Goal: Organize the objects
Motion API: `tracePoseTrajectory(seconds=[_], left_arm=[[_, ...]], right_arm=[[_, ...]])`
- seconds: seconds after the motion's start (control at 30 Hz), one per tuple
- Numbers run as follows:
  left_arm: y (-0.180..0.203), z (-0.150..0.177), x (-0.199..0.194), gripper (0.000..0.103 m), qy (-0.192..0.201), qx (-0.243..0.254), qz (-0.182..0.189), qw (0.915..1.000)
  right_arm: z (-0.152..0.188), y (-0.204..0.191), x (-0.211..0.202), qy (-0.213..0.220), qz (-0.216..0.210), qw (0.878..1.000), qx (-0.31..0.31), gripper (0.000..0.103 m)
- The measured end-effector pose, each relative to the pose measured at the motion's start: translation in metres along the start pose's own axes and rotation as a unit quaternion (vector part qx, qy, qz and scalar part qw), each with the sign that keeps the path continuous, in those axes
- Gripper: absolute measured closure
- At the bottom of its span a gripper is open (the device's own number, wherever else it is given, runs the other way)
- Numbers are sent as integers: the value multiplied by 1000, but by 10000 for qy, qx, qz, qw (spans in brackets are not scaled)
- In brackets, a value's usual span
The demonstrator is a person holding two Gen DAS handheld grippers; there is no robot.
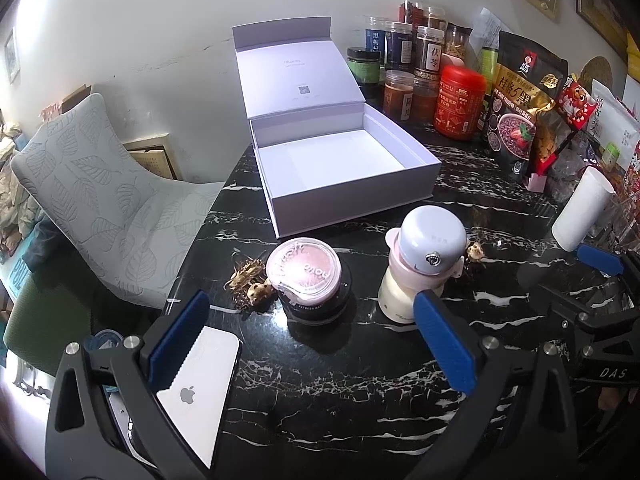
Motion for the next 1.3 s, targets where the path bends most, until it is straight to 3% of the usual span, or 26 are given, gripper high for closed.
tracePoseTrajectory(seconds=[1.3], left_arm=[[-7, 9, -17, 1, 59, -85, 15, 9999]], right_arm=[[13, -6, -21, 120, -9, 9999, -88, 0]])
Point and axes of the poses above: each gripper's, at about its wrist camera, not at the fingertips, and x roughly the way its jaws point, y to its right, z to its underside, the point moved 7 cm from there along x, roughly the way its jaws point, and after that the axes turned 3 degrees about -x, right-handed, at the moved point
